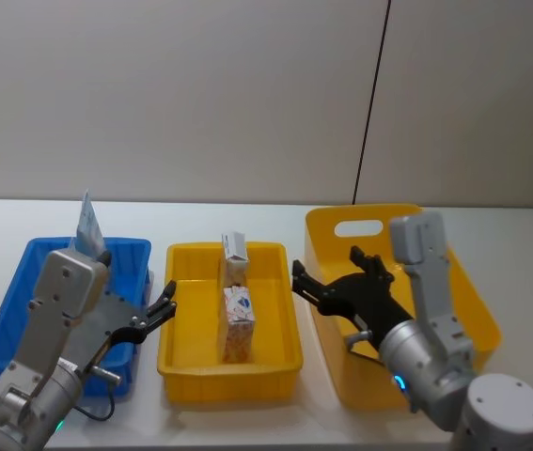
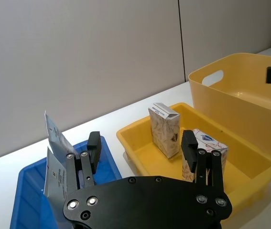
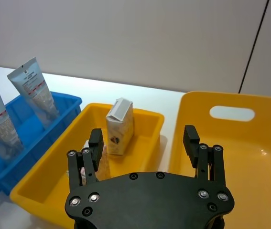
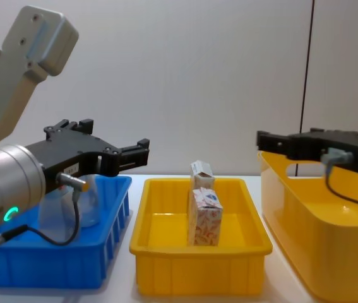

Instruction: Bimanual collaborative sorting of washing and personal care products

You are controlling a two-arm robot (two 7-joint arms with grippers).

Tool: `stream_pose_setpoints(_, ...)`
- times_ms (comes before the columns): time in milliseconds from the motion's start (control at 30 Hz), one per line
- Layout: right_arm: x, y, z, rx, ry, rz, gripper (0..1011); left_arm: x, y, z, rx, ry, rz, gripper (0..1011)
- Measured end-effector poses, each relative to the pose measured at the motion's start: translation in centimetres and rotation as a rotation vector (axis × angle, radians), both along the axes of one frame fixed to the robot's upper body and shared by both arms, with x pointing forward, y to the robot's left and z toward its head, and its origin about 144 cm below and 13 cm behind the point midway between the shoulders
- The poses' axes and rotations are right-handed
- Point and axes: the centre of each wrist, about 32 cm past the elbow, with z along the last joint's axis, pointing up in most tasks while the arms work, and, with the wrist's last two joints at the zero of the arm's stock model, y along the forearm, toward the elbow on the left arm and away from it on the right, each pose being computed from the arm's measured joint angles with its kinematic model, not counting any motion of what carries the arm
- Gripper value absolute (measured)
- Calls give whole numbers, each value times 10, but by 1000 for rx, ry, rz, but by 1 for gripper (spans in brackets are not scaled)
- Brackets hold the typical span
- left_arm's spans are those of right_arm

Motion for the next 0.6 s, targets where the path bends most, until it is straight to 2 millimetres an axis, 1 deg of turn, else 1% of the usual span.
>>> stream_pose_setpoints(300, 7, 26, 4, 21, 72, -13, 1004, 0, 0, 0, 0, 0, 0, 1001)
stream_pose_setpoints(600, 12, 45, 7, 42, 156, -27, 1004, 0, 0, 0, 0, 0, 0, 1001)
